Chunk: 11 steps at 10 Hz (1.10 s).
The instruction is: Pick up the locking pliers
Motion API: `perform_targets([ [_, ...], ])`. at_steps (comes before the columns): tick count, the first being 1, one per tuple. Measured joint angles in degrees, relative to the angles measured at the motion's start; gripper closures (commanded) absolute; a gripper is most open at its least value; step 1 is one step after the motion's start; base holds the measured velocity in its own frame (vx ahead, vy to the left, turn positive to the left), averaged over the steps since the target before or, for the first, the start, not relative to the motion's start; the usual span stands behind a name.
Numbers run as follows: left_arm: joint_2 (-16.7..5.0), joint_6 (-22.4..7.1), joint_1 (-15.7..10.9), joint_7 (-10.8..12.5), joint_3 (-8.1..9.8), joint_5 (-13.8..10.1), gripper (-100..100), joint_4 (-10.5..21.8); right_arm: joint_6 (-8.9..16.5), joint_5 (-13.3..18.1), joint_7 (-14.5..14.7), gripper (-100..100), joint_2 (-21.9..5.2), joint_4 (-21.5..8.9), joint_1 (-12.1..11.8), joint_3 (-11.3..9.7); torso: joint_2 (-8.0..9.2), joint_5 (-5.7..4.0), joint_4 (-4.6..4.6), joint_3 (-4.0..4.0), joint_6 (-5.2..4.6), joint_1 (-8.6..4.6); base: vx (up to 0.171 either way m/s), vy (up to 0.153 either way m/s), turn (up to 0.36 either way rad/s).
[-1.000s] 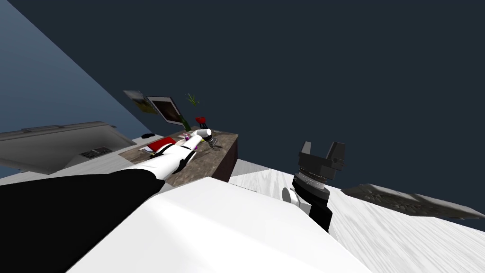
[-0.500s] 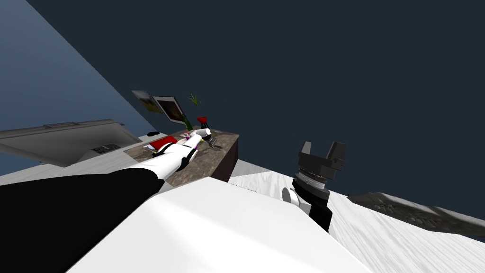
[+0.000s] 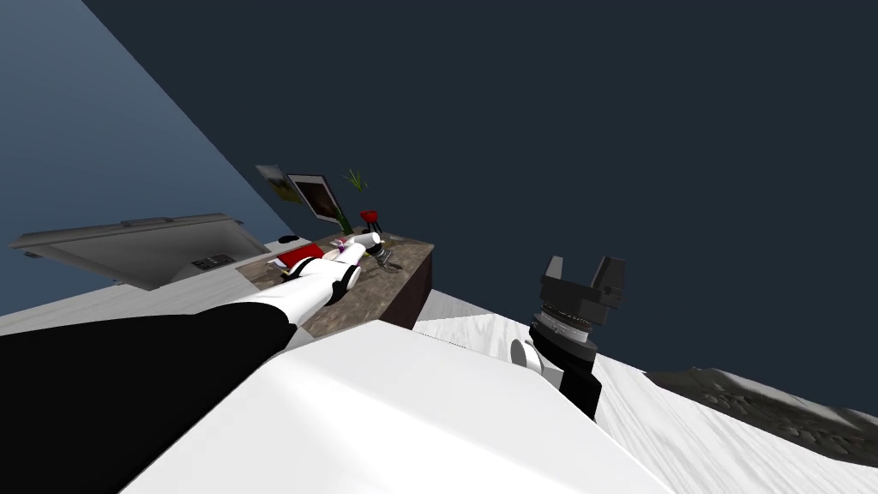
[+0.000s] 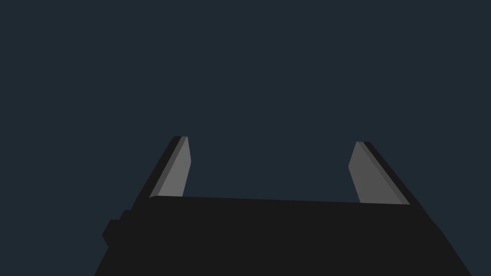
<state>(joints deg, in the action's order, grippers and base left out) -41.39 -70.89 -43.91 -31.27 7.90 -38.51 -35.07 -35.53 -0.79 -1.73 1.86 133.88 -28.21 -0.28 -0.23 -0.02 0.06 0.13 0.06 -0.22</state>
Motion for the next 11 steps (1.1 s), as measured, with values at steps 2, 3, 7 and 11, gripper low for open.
perform_targets([
  [2, 0.54, 0.53, -1.11, -2.95, 2.11, 1.56, -100, 2.76, 0.00, 0.00, 0.00, 0, 0.00, 0.00, 0.00, 0.00, 0.05, 0.00, -0.01, -0.02, -0.01, -0.01, 0.034, -0.055, 0.064],
  [3, 0.72, 0.61, -1.18, -4.01, 2.83, 2.05, -100, 3.20, 0.00, 0.00, 0.00, 0, 0.00, 0.00, 0.01, 0.00, 0.08, 0.00, -0.01, -0.04, -0.03, 0.05, 0.038, -0.035, 0.089],
  [7, 2.21, 1.22, -2.75, -9.76, 7.96, 5.76, -100, 7.38, 0.00, 0.00, 0.00, 0, 0.00, 0.00, 0.01, 0.00, 0.05, 0.01, 0.00, -0.02, -0.02, 0.05, 0.043, -0.051, 0.080],
  [11, 2.28, 1.46, -3.47, -11.21, 8.67, 6.32, 100, 9.05, 0.00, 0.00, 0.00, 0, -0.01, 0.00, 0.01, 0.00, 0.16, 0.05, -0.05, -0.09, -0.06, 0.23, 0.003, -0.005, 0.002],
])
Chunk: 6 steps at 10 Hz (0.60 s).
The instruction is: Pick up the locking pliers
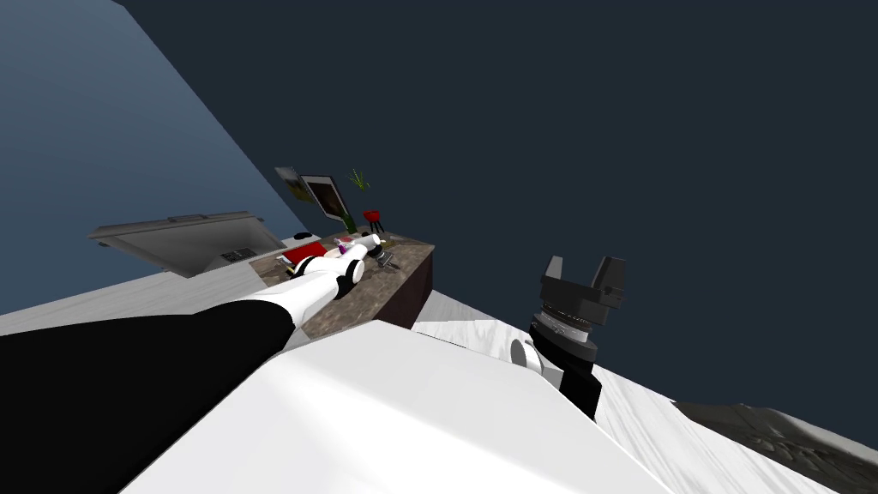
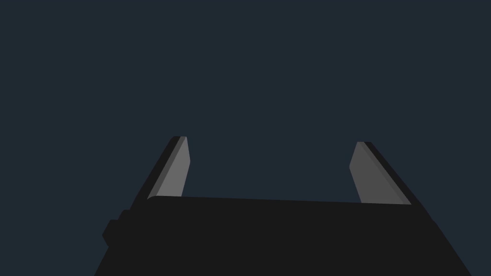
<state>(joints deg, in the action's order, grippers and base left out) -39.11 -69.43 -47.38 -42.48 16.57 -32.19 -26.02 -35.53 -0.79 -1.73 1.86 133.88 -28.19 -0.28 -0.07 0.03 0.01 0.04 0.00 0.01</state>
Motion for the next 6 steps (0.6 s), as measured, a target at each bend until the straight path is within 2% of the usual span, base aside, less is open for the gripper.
perform_targets([
  [2, 0.01, 0.01, -0.03, -0.01, 0.00, -0.01, 100, -0.02, 0.00, 0.00, 0.00, 0, 0.00, 0.00, 0.00, 0.00, 0.01, 0.01, 0.01, 0.00, 0.03, 0.03, 0.000, 0.000, 0.000],
  [3, 0.01, 0.01, -0.03, -0.01, 0.00, -0.01, 0, -0.02, 0.00, 0.00, 0.00, 0, 0.00, 0.00, 0.00, 0.00, 0.01, 0.01, 0.01, 0.00, 0.03, 0.03, 0.000, 0.000, 0.000],
  [4, 0.01, 0.01, -0.03, -0.01, 0.00, -0.01, 100, -0.02, 0.00, 0.00, 0.00, 0, 0.00, 0.00, 0.00, 0.00, 0.01, 0.01, 0.01, 0.00, 0.04, 0.03, -0.022, 0.034, -0.112],
  [6, -0.78, 0.32, 0.21, 1.90, -2.54, -1.82, 100, -0.69, 0.00, 0.00, 0.00, 0, -0.01, 0.00, 0.01, 0.00, 0.17, 0.05, -0.03, -0.10, 0.02, 0.29, -0.052, 0.078, -0.103],
])
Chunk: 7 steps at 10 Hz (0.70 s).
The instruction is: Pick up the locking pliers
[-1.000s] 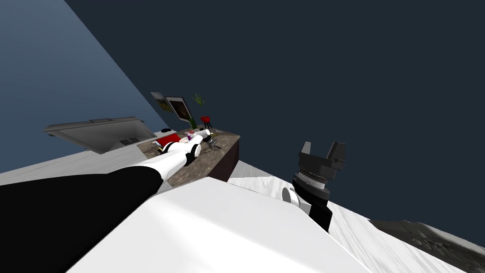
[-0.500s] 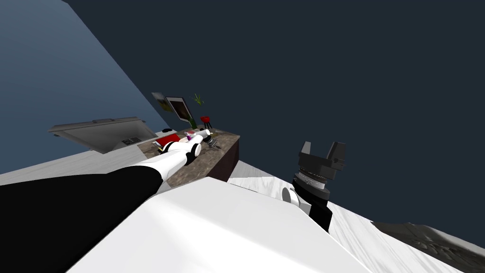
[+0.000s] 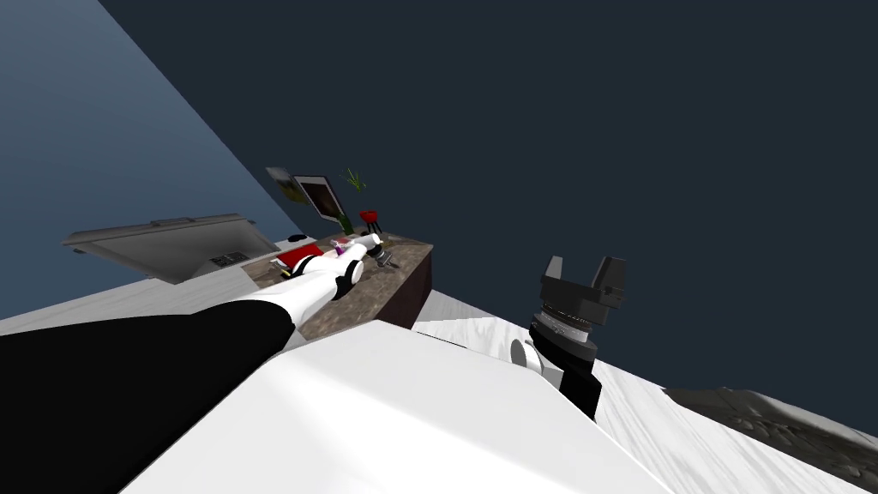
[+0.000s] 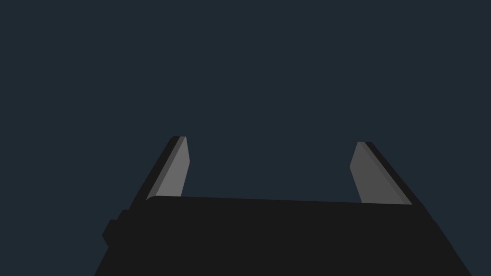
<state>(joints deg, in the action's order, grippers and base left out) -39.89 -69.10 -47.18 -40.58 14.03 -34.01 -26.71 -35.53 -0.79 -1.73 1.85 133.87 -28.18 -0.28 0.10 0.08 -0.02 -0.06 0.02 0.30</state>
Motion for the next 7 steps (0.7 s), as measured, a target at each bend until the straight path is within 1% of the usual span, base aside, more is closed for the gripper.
perform_targets([
  [1, -0.18, -0.15, 0.38, 1.18, -0.79, -0.60, 100, -1.05, 0.00, 0.00, 0.00, 0, 0.00, 0.00, -0.01, 0.00, 0.02, 0.01, -0.01, -0.02, 0.05, 0.02, -0.061, 0.060, -0.082],
  [2, -0.50, -0.71, 1.41, 2.79, -2.02, -1.54, 100, -3.10, 0.00, 0.00, 0.00, 0, 0.00, 0.00, 0.00, 0.00, 0.09, 0.01, -0.01, -0.05, 0.04, 0.00, -0.045, 0.038, -0.048],
  [3, -0.63, -1.04, 1.77, 4.03, -2.74, -2.01, 100, -4.17, 0.00, 0.00, 0.00, 0, 0.00, 0.00, -0.01, 0.00, 0.05, -0.01, -0.02, -0.04, 0.04, -0.09, -0.039, 0.039, -0.073],
  [4, -0.96, -1.12, 2.09, 5.43, -4.02, -2.89, 100, -5.21, 0.00, 0.00, 0.00, 0, 0.00, 0.00, 0.00, 0.00, 0.03, -0.02, -0.02, -0.03, 0.01, -0.11, -0.027, 0.035, -0.056],
  [5, -1.11, -1.29, 2.54, 6.52, -4.68, -3.41, 100, -6.29, 0.00, 0.00, 0.00, 0, 0.00, 0.00, -0.01, 0.00, -0.02, -0.02, -0.01, 0.00, 0.03, -0.14, -0.032, 0.046, -0.083],
  [6, -1.44, -1.75, 3.37, 8.14, -5.89, -4.32, 100, -8.19, 0.00, 0.00, 0.00, 0, 0.00, 0.00, 0.00, 0.00, -0.01, -0.02, -0.02, -0.01, 0.00, -0.11, -0.045, 0.074, -0.136],
  [7, -1.92, -2.12, 4.07, 9.85, -7.57, -5.61, 100, -9.94, 0.00, 0.00, 0.00, 0, 0.00, 0.00, 0.00, 0.00, 0.01, 0.00, -0.03, -0.02, -0.02, -0.03, -0.043, 0.056, -0.072],
])
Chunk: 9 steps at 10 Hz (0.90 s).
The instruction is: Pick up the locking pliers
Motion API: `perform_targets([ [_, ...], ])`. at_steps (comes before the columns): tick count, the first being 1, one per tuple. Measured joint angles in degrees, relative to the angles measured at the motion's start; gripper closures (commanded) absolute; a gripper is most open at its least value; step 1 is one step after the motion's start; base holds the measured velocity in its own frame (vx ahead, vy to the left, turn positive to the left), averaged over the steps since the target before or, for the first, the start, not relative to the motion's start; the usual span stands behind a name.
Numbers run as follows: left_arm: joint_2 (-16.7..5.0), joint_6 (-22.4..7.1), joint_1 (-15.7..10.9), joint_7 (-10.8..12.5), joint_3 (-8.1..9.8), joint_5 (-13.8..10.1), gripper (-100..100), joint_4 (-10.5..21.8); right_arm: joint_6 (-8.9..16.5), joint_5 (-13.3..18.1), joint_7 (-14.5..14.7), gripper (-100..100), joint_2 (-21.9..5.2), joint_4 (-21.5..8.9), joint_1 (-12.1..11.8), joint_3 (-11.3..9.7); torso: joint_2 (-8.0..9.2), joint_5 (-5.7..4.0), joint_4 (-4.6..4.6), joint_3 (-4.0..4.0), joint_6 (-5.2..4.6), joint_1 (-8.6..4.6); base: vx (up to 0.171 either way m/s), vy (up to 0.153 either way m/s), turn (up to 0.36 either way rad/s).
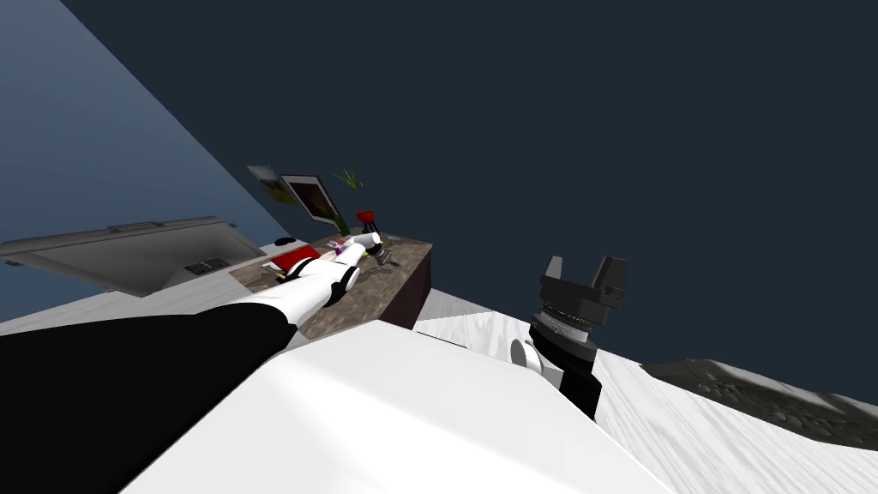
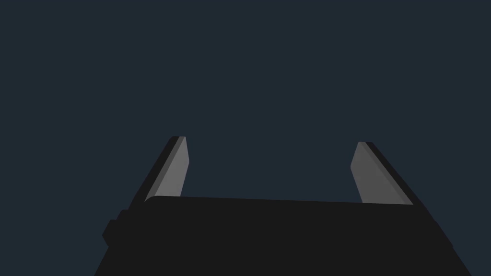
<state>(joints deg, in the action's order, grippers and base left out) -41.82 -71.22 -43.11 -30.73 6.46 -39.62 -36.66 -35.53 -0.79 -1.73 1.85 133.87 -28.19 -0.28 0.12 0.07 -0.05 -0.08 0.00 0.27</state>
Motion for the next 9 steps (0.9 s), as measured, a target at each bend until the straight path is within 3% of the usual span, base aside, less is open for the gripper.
perform_targets([
  [8, -2.16, -1.60, 3.61, 10.85, -8.65, -6.27, 100, -8.88, 0.00, 0.00, 0.00, 0, 0.00, 0.00, -0.01, 0.00, -0.02, -0.03, 0.02, 0.02, 0.04, -0.13, -0.043, 0.041, -0.069],
  [9, -2.15, -1.60, 3.60, 11.04, -8.72, -6.31, 0, -8.90, 0.00, 0.00, 0.00, 0, 0.01, 0.00, -0.01, 0.00, -0.09, -0.04, 0.03, 0.05, 0.06, -0.19, 0.000, 0.000, 0.000],
])
